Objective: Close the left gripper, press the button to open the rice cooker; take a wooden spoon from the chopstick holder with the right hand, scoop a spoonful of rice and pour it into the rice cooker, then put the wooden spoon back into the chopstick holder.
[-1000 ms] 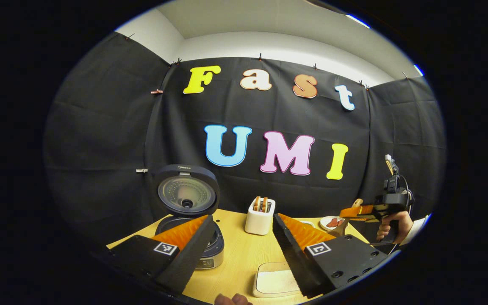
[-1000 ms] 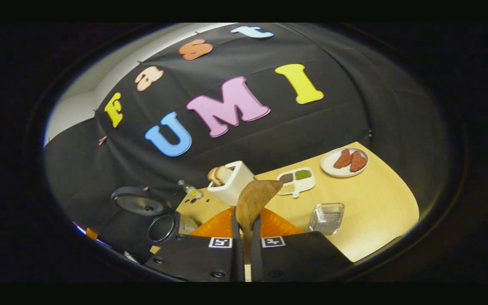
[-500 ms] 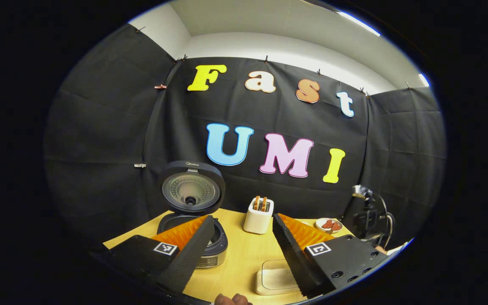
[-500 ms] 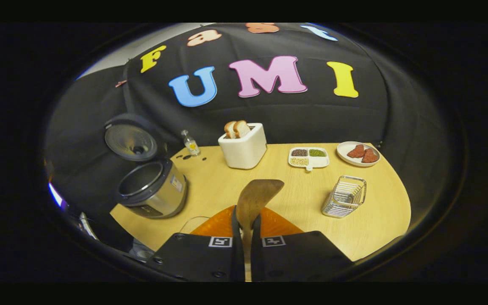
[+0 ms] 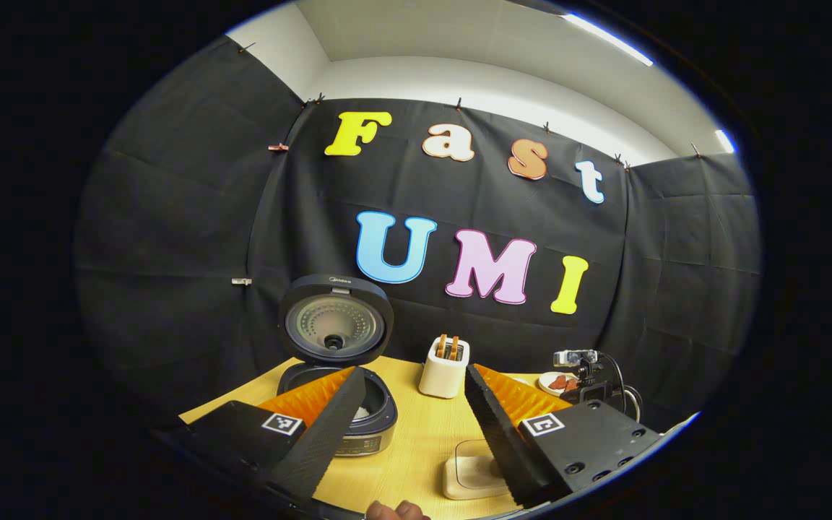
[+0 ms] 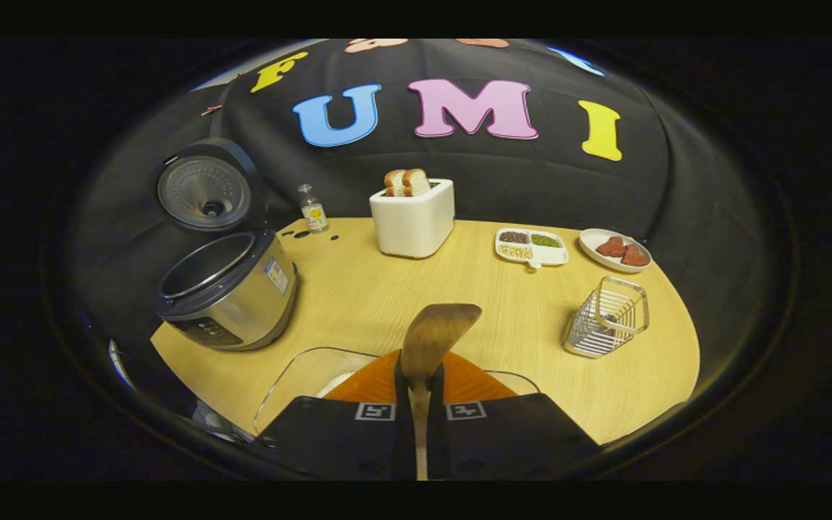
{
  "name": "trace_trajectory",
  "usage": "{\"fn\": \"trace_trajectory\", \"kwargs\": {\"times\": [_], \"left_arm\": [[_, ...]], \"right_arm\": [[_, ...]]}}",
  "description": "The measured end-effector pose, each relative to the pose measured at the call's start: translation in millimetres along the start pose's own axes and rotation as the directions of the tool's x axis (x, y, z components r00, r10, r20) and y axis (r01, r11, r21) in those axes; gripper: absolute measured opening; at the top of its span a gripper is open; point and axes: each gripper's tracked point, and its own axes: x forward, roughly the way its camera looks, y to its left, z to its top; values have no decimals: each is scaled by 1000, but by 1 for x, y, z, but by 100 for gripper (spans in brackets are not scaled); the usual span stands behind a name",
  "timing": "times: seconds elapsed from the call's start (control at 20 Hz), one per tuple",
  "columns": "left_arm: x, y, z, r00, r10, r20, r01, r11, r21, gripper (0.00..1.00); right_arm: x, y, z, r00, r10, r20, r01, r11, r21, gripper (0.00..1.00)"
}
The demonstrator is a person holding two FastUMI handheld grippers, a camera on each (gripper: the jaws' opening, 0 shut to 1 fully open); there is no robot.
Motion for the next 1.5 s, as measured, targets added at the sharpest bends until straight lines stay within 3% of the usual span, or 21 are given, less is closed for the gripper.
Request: {"fn": "trace_trajectory", "kwargs": {"times": [0.15,0.2,0.35,0.4,0.7,0.85,0.9,1.0,1.05,1.1,1.35,1.4,1.5], "left_arm": [[1,3,0,1000,4,0,-4,1000,-5,95],[2,4,2,1000,3,2,-3,1000,-3,95],[3,3,1,1000,1,2,-1,1000,1,95],[3,3,2,1000,1,0,-1,1000,2,95],[1,-4,4,1000,-7,0,7,1000,22,95],[1,-6,3,1000,-7,-3,7,1000,26,95],[1,-7,3,1000,-6,-3,6,1000,25,95],[2,-8,3,1000,-6,-4,6,1000,22,95],[2,-8,1,1000,-5,-4,5,1000,18,95],[3,-8,1,1000,-2,-5,2,1000,13,95],[5,-4,2,1000,9,0,-9,1000,11,95],[4,-3,3,1000,11,1,-11,1000,13,95],[3,1,0,1000,17,-1,-17,1000,12,95]], "right_arm": [[2,-1,-2,1000,15,-24,-12,991,131,7],[2,-1,-3,999,24,-35,-17,982,187,11],[3,-3,-5,998,45,-45,-28,943,331,7],[2,-4,-6,997,56,-45,-36,928,370,11],[-1,-11,-5,994,110,-22,-74,791,607,11],[-13,-16,12,993,120,16,-103,769,631,11],[-18,-17,19,991,128,28,-117,766,632,6],[-29,-18,35,988,142,60,-147,757,636,6],[-35,-18,44,986,145,82,-163,752,638,11],[-40,-18,53,984,152,98,-179,749,638,6],[-71,1,99,962,204,179,-272,725,633,15],[-76,8,109,956,218,195,-293,716,634,6],[-85,21,130,944,243,223,-329,694,640,6]]}}
